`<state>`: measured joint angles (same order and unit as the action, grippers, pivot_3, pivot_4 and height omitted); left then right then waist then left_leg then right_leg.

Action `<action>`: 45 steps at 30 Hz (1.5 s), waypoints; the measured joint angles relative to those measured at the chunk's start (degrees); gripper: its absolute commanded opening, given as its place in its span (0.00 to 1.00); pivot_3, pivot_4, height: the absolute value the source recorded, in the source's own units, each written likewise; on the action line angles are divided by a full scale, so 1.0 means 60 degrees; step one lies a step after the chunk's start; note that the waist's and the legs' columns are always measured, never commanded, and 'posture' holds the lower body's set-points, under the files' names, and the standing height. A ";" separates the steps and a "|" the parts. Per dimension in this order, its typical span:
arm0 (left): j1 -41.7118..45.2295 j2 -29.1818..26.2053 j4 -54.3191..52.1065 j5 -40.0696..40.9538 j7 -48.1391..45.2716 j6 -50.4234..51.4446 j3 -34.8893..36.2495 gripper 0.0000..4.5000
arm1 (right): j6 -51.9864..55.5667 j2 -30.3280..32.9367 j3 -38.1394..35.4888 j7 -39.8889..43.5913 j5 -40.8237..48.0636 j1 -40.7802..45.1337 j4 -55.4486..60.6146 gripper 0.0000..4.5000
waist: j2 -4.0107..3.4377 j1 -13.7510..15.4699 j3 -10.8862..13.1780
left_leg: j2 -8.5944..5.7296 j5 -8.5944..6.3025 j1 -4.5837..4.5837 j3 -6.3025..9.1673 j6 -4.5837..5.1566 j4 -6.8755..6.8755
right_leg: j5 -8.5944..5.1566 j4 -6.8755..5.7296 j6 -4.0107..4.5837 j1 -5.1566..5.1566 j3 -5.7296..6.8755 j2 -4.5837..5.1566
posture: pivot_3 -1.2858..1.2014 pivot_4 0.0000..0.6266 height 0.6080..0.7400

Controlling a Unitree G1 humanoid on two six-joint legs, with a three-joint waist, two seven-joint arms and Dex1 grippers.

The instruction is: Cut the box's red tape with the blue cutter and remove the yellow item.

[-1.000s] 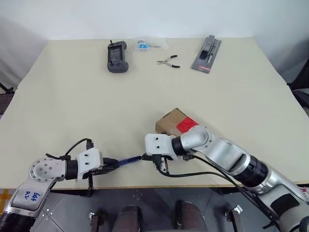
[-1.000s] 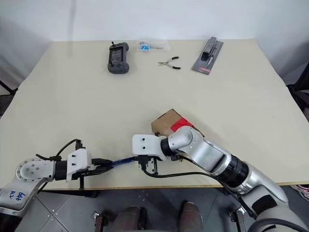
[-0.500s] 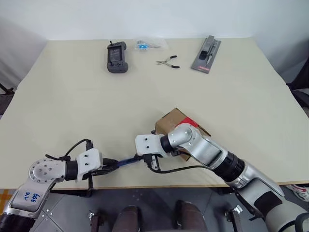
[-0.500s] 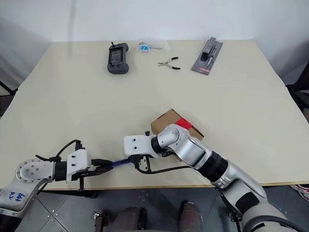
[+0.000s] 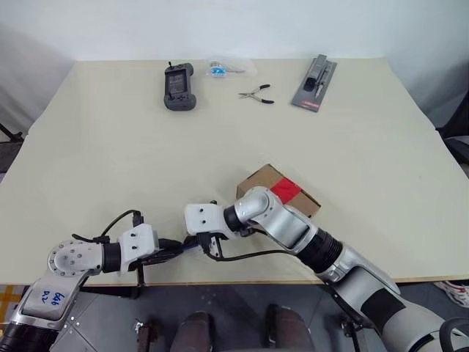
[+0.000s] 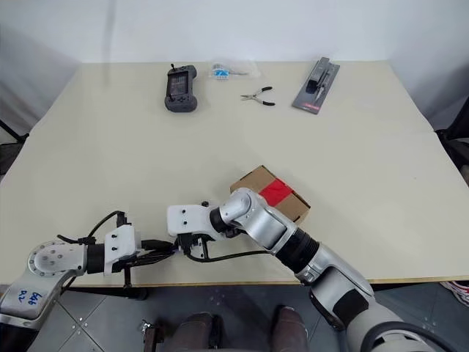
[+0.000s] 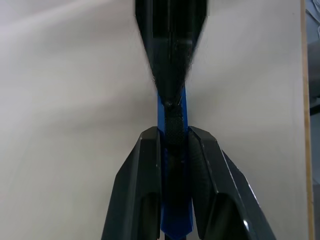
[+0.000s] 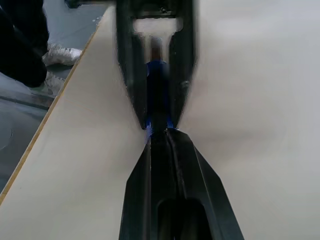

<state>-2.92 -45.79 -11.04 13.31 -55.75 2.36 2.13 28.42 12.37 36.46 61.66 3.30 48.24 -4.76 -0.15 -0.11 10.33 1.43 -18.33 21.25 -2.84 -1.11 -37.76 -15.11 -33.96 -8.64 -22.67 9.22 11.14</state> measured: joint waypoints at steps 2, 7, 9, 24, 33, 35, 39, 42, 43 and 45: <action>-0.0010 0.0130 0.0049 -0.0001 0.0065 -0.0191 0.0010 0.09 | 0.0710 0.0267 -0.0676 0.0030 0.0412 0.0004 0.0653 0.09 | 0.0000 0.0009 0.0000 | 0.0004 -0.0004 0.0004 0.0001 -0.0003 -0.0004 | 0.0001 0.0002 0.0002 -0.0002 0.0001 -0.0003 | 0.52 0.24 1.00; 0.0305 0.1037 0.0731 0.0015 0.0440 -0.1721 0.0327 0.09 | 0.3211 0.1375 -0.2445 -0.0018 0.1476 0.0389 0.1932 0.43 | 0.0001 -0.0013 0.0001 | 0.0056 -0.0030 0.0020 -0.0004 -0.0022 -0.0034 | 0.0012 0.0009 0.0019 -0.0013 0.0000 -0.0057 | 0.52 0.24 1.00; 0.0652 0.1355 0.0995 0.0021 0.0535 -0.2524 0.0439 0.09 | 0.4038 0.1614 -0.3056 -0.0144 0.1869 0.0798 0.2197 0.59 | 0.0001 -0.0034 0.0001 | 0.0076 -0.0036 0.0018 -0.0007 -0.0032 -0.0034 | 0.0016 0.0010 0.0028 -0.0019 -0.0005 -0.0077 | 0.52 0.24 1.00; 0.3532 0.3221 0.4250 -0.2639 0.3351 -0.7575 0.0308 0.09 | 0.8171 0.1251 -0.5359 -0.1834 0.3534 0.3310 -0.0502 0.99 | 0.0006 -0.0071 -0.0002 | 0.0078 -0.0042 0.0023 -0.0030 -0.0027 -0.0036 | 0.0019 0.0021 0.0026 -0.0022 -0.0012 -0.0080 | 0.52 0.24 1.00; 0.3714 0.3361 0.4482 -0.2890 0.3986 -0.7778 -0.0099 0.09 | 0.7010 0.1298 -0.3993 -0.1099 0.3570 0.3020 -0.0871 0.99 | 0.0006 -0.0255 -0.0002 | 0.0078 -0.0043 0.0027 -0.0029 -0.0027 -0.0037 | 0.0020 0.0021 0.0024 -0.0024 -0.0012 -0.0080 | 0.52 0.24 1.00; 0.3714 0.3361 0.4479 -0.2892 0.4103 -0.7776 -0.0137 0.09 | 0.6714 0.1297 -0.3827 -0.0939 0.3568 0.3020 -0.0930 0.99 | 0.0006 -0.0264 -0.0002 | 0.0079 -0.0043 0.0026 -0.0028 -0.0027 -0.0037 | 0.0020 0.0021 0.0024 -0.0024 -0.0012 -0.0080 | 0.52 0.24 1.00; 0.3697 0.3355 0.4435 -0.2892 0.4206 -0.7753 -0.0172 0.09 | 0.6375 0.1248 -0.3734 -0.0845 0.3543 0.3025 -0.1250 0.91 | 0.0006 -0.0263 -0.0002 | 0.0078 -0.0043 0.0027 -0.0028 -0.0027 -0.0038 | 0.0020 0.0021 0.0024 -0.0024 -0.0012 -0.0079 | 0.52 0.24 1.00; 0.3676 0.3353 0.4277 -0.2891 0.4265 -0.7693 -0.0188 0.09 | 0.6149 0.1251 -0.3469 -0.0711 0.3486 0.3025 -0.1376 0.71 | 0.0006 -0.0263 -0.0002 | 0.0078 -0.0043 0.0027 -0.0028 -0.0027 -0.0038 | 0.0020 0.0021 0.0024 -0.0024 -0.0012 -0.0080 | 0.52 0.24 1.00; 0.3676 0.3351 0.4230 -0.2888 0.4269 -0.7687 -0.0191 0.09 | 0.6103 0.1251 -0.3452 -0.0668 0.3478 0.3025 -0.1395 0.64 | 0.0006 -0.0262 -0.0002 | 0.0078 -0.0043 0.0027 -0.0028 -0.0027 -0.0038 | 0.0020 0.0021 0.0024 -0.0024 -0.0012 -0.0080 | 0.52 0.24 1.00; 0.3670 0.3339 0.4215 -0.2887 0.4274 -0.7677 -0.0201 0.09 | 0.6045 0.1250 -0.3448 -0.0589 0.3474 0.3025 -0.1417 0.48 | 0.0006 -0.0260 -0.0002 | 0.0078 -0.0043 0.0027 -0.0028 -0.0027 -0.0039 | 0.0020 0.0021 0.0024 -0.0024 -0.0012 -0.0080 | 0.52 0.24 1.00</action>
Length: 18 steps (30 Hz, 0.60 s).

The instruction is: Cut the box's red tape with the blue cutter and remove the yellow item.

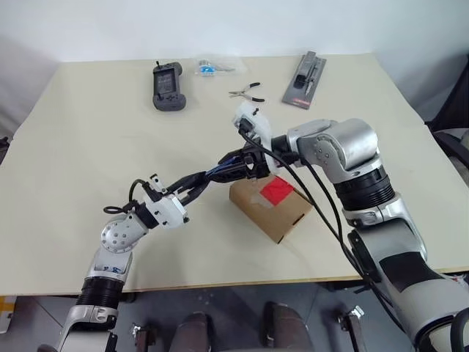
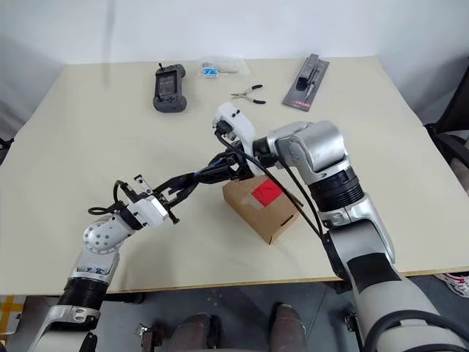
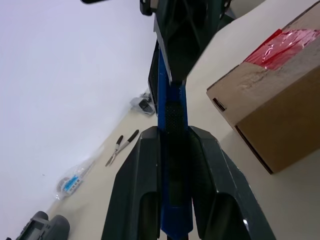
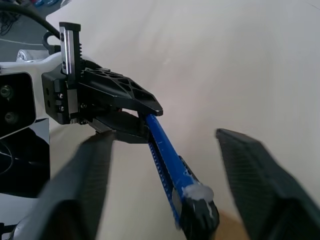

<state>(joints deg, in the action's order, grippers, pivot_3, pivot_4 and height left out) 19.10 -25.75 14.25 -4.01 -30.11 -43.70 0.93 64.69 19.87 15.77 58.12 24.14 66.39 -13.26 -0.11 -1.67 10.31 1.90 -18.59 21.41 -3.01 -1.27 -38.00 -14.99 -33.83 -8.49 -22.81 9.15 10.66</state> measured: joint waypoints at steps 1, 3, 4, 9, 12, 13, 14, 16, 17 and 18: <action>-0.0019 -0.0003 -0.0001 0.0000 0.0000 0.0007 -0.0008 0.09 | -0.0039 0.0000 0.0008 0.0023 -0.0001 0.0000 -0.0019 0.40 | 0.0000 0.0000 0.0000 | 0.0000 0.0000 0.0000 0.0000 0.0000 0.0000 | 0.0000 0.0000 0.0000 0.0000 0.0000 0.0000 | 0.52 0.24 1.00; -0.0057 -0.0003 -0.0004 0.0001 0.0001 0.0028 -0.0038 0.09 | -0.0112 -0.0002 0.0029 0.0042 -0.0015 0.0000 -0.0052 0.25 | 0.0000 0.0000 0.0000 | 0.0000 0.0000 0.0000 0.0000 0.0000 0.0000 | 0.0000 0.0000 0.0000 0.0000 0.0000 0.0000 | 0.52 0.24 1.00; -0.0080 -0.0003 -0.0026 0.0019 0.0003 0.0036 -0.0060 0.09 | -0.0116 0.0001 0.0027 0.0050 -0.0025 0.0000 -0.0067 0.17 | 0.0000 0.0000 0.0000 | 0.0000 0.0000 0.0000 0.0000 0.0000 0.0000 | 0.0000 0.0000 0.0000 0.0000 0.0000 0.0000 | 0.52 0.24 1.00; -0.0103 -0.0027 -0.0027 0.0027 0.0022 0.0123 -0.0074 0.09 | -0.0122 0.0017 0.0075 0.0255 0.0039 0.0000 -0.0036 0.04 | 0.0000 0.0001 0.0000 | 0.0000 0.0000 0.0000 0.0000 0.0000 0.0000 | 0.0000 0.0000 0.0000 0.0000 0.0000 0.0000 | 0.52 0.24 1.00; -0.0114 -0.0025 -0.0093 0.0028 0.0041 0.0184 -0.0155 0.09 | -0.0134 0.0167 0.0216 0.0367 0.0002 -0.0001 0.0153 0.04 | 0.0000 0.0002 0.0000 | 0.0000 0.0000 0.0000 0.0000 0.0000 0.0000 | 0.0000 0.0000 0.0000 0.0000 -0.0001 0.0000 | 0.52 0.24 1.00; -0.0125 -0.0025 -0.0141 0.0037 0.0042 0.0236 -0.0169 0.09 | -0.0135 0.0209 0.0247 0.0380 0.0000 -0.0004 0.0226 0.04 | 0.0000 0.0003 0.0000 | 0.0000 0.0000 0.0000 0.0000 0.0000 -0.0001 | 0.0000 0.0000 0.0000 0.0000 0.0000 0.0000 | 0.52 0.24 1.00; -0.0137 -0.0026 -0.0223 0.0057 0.0029 0.0363 -0.0204 0.09 | -0.0135 0.0271 0.0275 0.0393 -0.0001 -0.0024 0.0333 0.04 | 0.0000 0.0004 0.0000 | 0.0000 0.0000 0.0000 0.0000 0.0000 -0.0001 | 0.0000 0.0000 0.0000 0.0000 -0.0001 0.0000 | 0.52 0.24 1.00; -0.0151 -0.0027 -0.0373 0.0110 -0.0019 0.0624 -0.0266 0.26 | -0.0140 0.0360 0.0288 0.0416 0.0001 -0.0077 0.0451 0.04 | 0.0000 0.0008 0.0000 | 0.0000 0.0000 0.0000 0.0000 0.0000 -0.0002 | 0.0000 0.0000 0.0000 0.0000 -0.0001 0.0000 | 0.52 0.24 1.00; -0.0147 -0.0027 -0.0429 0.0156 -0.0026 0.0984 -0.0284 0.31 | -0.0167 0.0388 0.0293 0.0412 -0.0001 -0.0144 0.0594 0.04 | 0.0000 0.0008 0.0000 | 0.0000 0.0000 0.0000 0.0000 0.0000 -0.0003 | 0.0000 -0.0001 0.0000 0.0000 -0.0002 0.0000 | 0.52 0.24 1.00; -0.0157 -0.0060 -0.0400 0.0224 -0.0026 0.1337 -0.0249 0.38 | -0.0181 0.0418 0.0294 0.0416 0.0003 -0.0199 0.0720 0.04 | 0.0000 0.0008 0.0000 | 0.0000 0.0000 0.0000 0.0001 0.0000 -0.0003 | 0.0000 -0.0004 0.0000 0.0000 -0.0001 0.0000 | 0.52 0.24 1.00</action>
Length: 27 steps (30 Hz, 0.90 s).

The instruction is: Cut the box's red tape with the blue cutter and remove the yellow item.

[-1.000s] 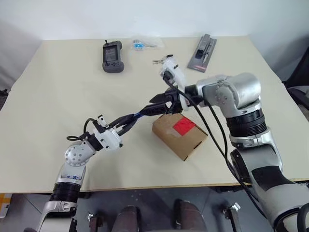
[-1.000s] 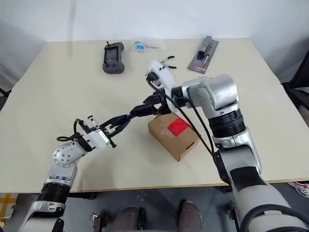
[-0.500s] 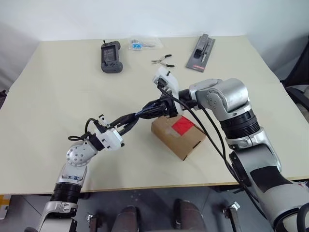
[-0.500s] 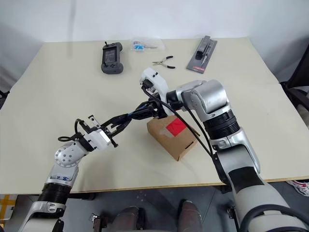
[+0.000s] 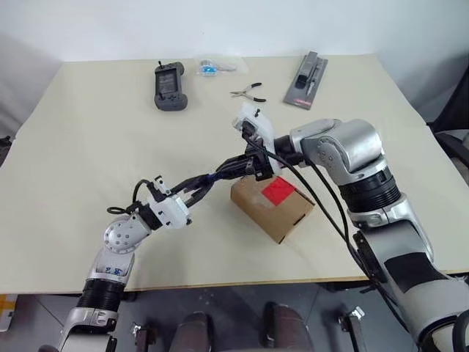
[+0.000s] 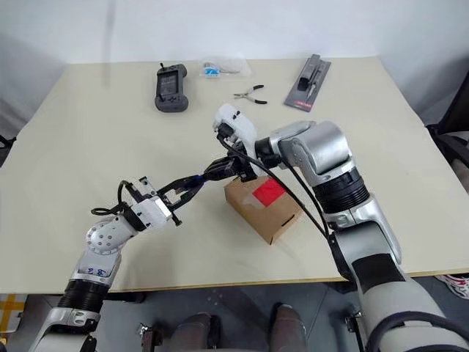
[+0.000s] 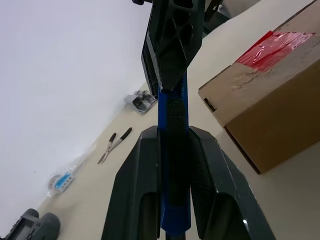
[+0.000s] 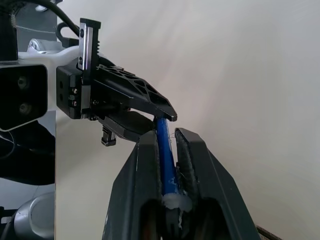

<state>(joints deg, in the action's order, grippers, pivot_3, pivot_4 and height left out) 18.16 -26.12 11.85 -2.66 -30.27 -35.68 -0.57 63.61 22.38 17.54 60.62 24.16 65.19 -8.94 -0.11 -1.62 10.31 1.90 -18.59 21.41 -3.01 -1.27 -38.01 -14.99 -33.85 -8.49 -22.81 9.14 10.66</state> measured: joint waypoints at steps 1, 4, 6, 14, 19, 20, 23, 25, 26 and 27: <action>-0.0006 -0.0072 -0.0016 0.0065 -0.0010 0.0382 0.0011 0.45 | -0.0013 0.0054 -0.0012 -0.0014 0.0001 -0.0074 0.0086 0.04 | 0.0000 0.0000 0.0000 | 0.0000 0.0000 0.0000 0.0001 0.0000 0.0000 | 0.0000 0.0001 0.0000 0.0000 0.0000 0.0000 | 0.52 0.24 1.00; -0.0092 -0.0506 -0.0195 0.0416 -0.0194 0.1318 0.0198 0.66 | -0.0008 0.0176 -0.0235 -0.0160 0.0032 -0.0245 0.0271 0.04 | 0.0000 -0.0009 0.0000 | 0.0000 0.0000 0.0000 0.0000 0.0000 0.0001 | 0.0000 0.0001 0.0000 -0.0002 -0.0001 0.0000 | 0.52 0.24 1.00; -0.0187 -0.0837 -0.0448 0.0788 -0.0389 0.1698 0.0478 0.80 | -0.0005 0.0304 -0.0481 -0.0324 0.0039 -0.0249 0.0338 0.04 | 0.0000 -0.0008 0.0000 | 0.0002 -0.0001 0.0001 0.0000 -0.0001 0.0004 | 0.0000 0.0000 0.0000 -0.0006 0.0000 0.0000 | 0.52 0.24 1.00; -0.0632 -0.2364 -0.0912 0.2143 -0.1534 0.2947 0.1595 1.00 | -0.0008 0.0878 -0.1353 -0.0722 0.0089 -0.0234 0.0341 0.04 | 0.0001 0.0015 0.0002 | 0.0002 -0.0002 0.0005 -0.0001 -0.0002 0.0004 | 0.0000 0.0003 0.0000 -0.0007 -0.0002 0.0000 | 0.52 0.24 1.00; -0.0514 -0.3339 -0.2067 0.3473 -0.2664 0.5259 0.1799 1.00 | 0.0144 0.1772 -0.2057 -0.1049 0.0144 -0.0240 0.0766 0.04 | 0.0005 0.0040 0.0008 | 0.0001 -0.0007 0.0023 -0.0002 0.0000 0.0005 | 0.0000 0.0003 0.0000 -0.0028 -0.0005 0.0000 | 0.52 0.24 1.00; -0.0357 -0.3330 -0.2207 0.3626 -0.2799 0.5591 0.1776 1.00 | 0.0231 0.1853 -0.2252 -0.1127 0.0204 -0.0248 0.0956 0.04 | 0.0005 0.0027 0.0008 | 0.0002 -0.0007 0.0022 -0.0002 0.0000 0.0007 | 0.0000 0.0002 -0.0001 -0.0029 -0.0005 -0.0001 | 0.52 0.24 1.00; 0.0515 -0.3153 -0.2261 0.3886 -0.3034 0.6413 0.1406 1.00 | 0.0419 0.1943 -0.2571 -0.1462 0.0351 -0.0425 0.1580 0.04 | 0.0006 0.0024 0.0008 | 0.0003 -0.0006 0.0022 -0.0004 -0.0001 0.0003 | 0.0000 -0.0001 0.0000 -0.0029 -0.0005 -0.0003 | 0.52 0.24 1.00; 0.1305 -0.3147 -0.2223 0.3824 -0.3350 0.7027 0.0878 1.00 | 0.0638 0.2114 -0.2799 -0.1761 0.0475 -0.0733 0.2091 0.04 | 0.0007 0.0053 0.0008 | 0.0000 -0.0006 0.0025 -0.0011 0.0000 -0.0002 | 0.0000 0.0002 -0.0001 -0.0029 -0.0010 -0.0002 | 0.52 0.24 1.00; 0.1518 -0.3130 -0.2204 0.3792 -0.3475 0.7119 0.0702 1.00 | 0.0720 0.2154 -0.2903 -0.1878 0.0524 -0.0857 0.2266 0.04 | 0.0007 0.0042 0.0008 | -0.0001 -0.0007 0.0025 -0.0015 0.0000 -0.0001 | 0.0001 0.0005 -0.0002 -0.0029 -0.0011 -0.0002 | 0.52 0.24 1.00; 0.1762 -0.2979 -0.2134 0.3780 -0.3612 0.7202 0.0563 1.00 | 0.0832 0.2233 -0.3064 -0.2005 0.0601 -0.0982 0.2441 0.04 | 0.0007 0.0039 0.0008 | -0.0001 -0.0007 0.0026 -0.0016 0.0001 0.0000 | 0.0001 0.0005 -0.0002 -0.0029 -0.0012 -0.0002 | 0.52 0.24 1.00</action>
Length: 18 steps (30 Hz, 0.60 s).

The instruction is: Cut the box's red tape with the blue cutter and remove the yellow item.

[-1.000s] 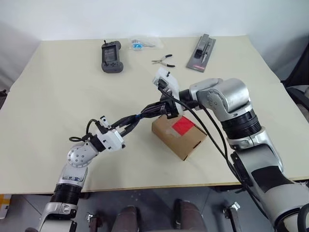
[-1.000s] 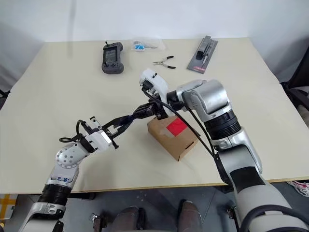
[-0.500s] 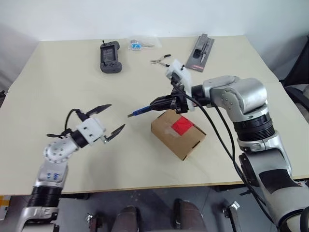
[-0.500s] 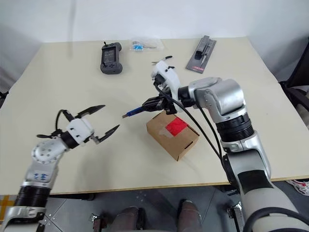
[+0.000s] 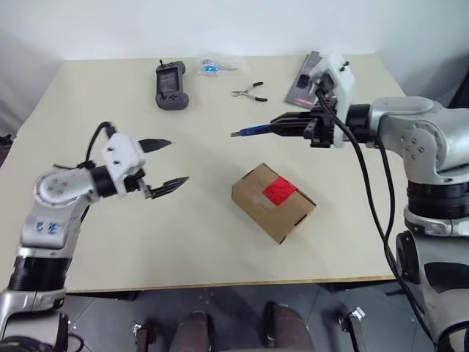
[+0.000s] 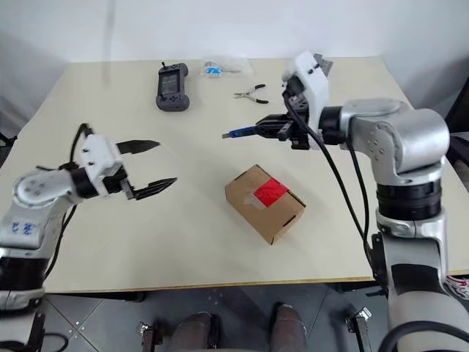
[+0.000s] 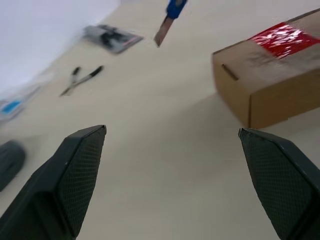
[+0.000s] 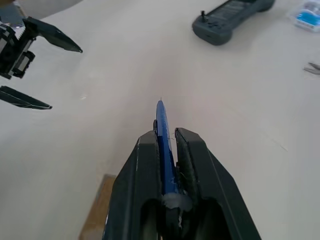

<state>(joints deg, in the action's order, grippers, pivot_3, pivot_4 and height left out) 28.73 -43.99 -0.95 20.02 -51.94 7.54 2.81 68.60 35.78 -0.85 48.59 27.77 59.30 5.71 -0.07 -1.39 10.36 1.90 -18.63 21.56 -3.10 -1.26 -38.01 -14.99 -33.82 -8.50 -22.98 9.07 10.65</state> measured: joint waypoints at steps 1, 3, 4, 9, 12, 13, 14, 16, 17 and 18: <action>0.0192 0.0172 0.0072 0.0015 -0.0096 0.0054 -0.0105 0.96 | 0.0107 0.0048 -0.0116 -0.0134 0.0037 -0.0059 0.0117 0.04 | 0.0001 -0.0002 0.0001 | 0.0000 0.0000 0.0000 -0.0001 0.0000 0.0001 | 0.0000 -0.0001 0.0000 -0.0002 0.0001 0.0000 | 0.52 0.24 1.00; 0.0722 0.0588 0.0386 0.0030 -0.0270 0.0362 -0.0391 0.87 | 0.0304 0.0187 -0.0457 -0.0389 0.0169 -0.0214 0.0497 0.04 | 0.0002 0.0002 0.0001 | 0.0001 0.0000 0.0000 0.0000 0.0000 0.0002 | 0.0000 -0.0003 0.0000 -0.0003 0.0001 -0.0002 | 0.52 0.24 1.00; 0.0996 0.0712 0.0537 0.0022 -0.0363 0.0501 -0.0577 0.83 | 0.0402 0.0259 -0.0609 -0.0517 0.0247 -0.0269 0.0664 0.04 | 0.0005 0.0001 0.0003 | 0.0001 0.0000 0.0001 0.0000 0.0000 0.0001 | 0.0000 -0.0002 0.0000 -0.0003 0.0001 -0.0002 | 0.52 0.24 1.00; 0.2657 0.1699 0.1521 -0.0273 -0.0905 0.1026 -0.1511 0.47 | 0.0504 0.0887 -0.1196 -0.1033 0.0425 -0.0929 0.1706 0.04 | 0.0011 0.0066 0.0006 | -0.0001 0.0000 0.0003 -0.0004 0.0000 -0.0007 | 0.0000 0.0001 0.0000 -0.0003 -0.0002 -0.0002 | 0.52 0.24 1.00; 0.3509 0.2447 0.2027 -0.0468 -0.0959 0.1643 -0.2118 0.26 | 0.0656 0.1020 -0.1380 -0.1304 0.0541 -0.1345 0.2183 0.04 | 0.0018 0.0203 0.0010 | -0.0002 0.0001 0.0010 -0.0007 0.0001 -0.0017 | 0.0000 0.0004 0.0000 -0.0004 -0.0006 -0.0002 | 0.52 0.24 1.00; 0.3802 0.2640 0.2127 -0.0574 -0.0931 0.2102 -0.2345 0.20 | 0.0753 0.1071 -0.1444 -0.1406 0.0615 -0.1477 0.2419 0.04 | 0.0019 0.0211 0.0011 | -0.0002 0.0001 0.0011 -0.0009 0.0001 -0.0017 | 0.0000 0.0005 0.0000 -0.0004 -0.0008 -0.0003 | 0.52 0.24 1.00; 0.4043 0.2738 0.2180 -0.0706 -0.0873 0.2615 -0.2543 0.12 | 0.0877 0.1121 -0.1478 -0.1494 0.0679 -0.1565 0.2607 0.04 | 0.0019 0.0203 0.0011 | -0.0002 0.0001 0.0009 -0.0013 0.0002 -0.0016 | 0.0000 0.0003 0.0000 -0.0007 -0.0011 -0.0003 | 0.52 0.24 1.00; 0.4461 0.2877 0.2218 -0.0932 -0.0850 0.3555 -0.2936 0.00 | 0.1065 0.1394 -0.1527 -0.1664 0.0764 -0.1918 0.3064 0.04 | 0.0020 0.0223 0.0011 | -0.0002 0.0001 0.0009 -0.0010 0.0002 -0.0013 | 0.0000 0.0000 0.0000 -0.0007 -0.0010 -0.0003 | 0.52 0.24 1.00; 0.4572 0.2946 0.2232 -0.0990 -0.0830 0.3876 -0.3001 0.00 | 0.1128 0.1476 -0.1533 -0.1730 0.0793 -0.2045 0.3175 0.04 | 0.0021 0.0232 0.0012 | -0.0002 0.0001 0.0010 -0.0012 0.0002 -0.0014 | 0.0000 0.0004 0.0000 -0.0007 -0.0011 -0.0003 | 0.52 0.24 1.00; 0.4643 0.3037 0.2240 -0.1036 -0.0807 0.4182 -0.3079 0.00 | 0.1183 0.1551 -0.1550 -0.1790 0.0831 -0.2170 0.3286 0.04 | 0.0021 0.0229 0.0012 | -0.0003 0.0000 0.0010 -0.0014 0.0003 -0.0016 | 0.0000 0.0004 0.0000 -0.0007 -0.0014 -0.0003 | 0.52 0.24 1.00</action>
<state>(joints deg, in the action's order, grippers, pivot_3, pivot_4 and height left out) 56.59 -25.77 12.49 13.80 -56.78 32.63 -15.67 75.70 45.09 -10.15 37.85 32.76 46.29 25.42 0.06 -0.01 10.43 1.88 -18.63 21.62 -3.18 -1.24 -38.11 -14.99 -33.80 -8.51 -23.03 8.99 10.63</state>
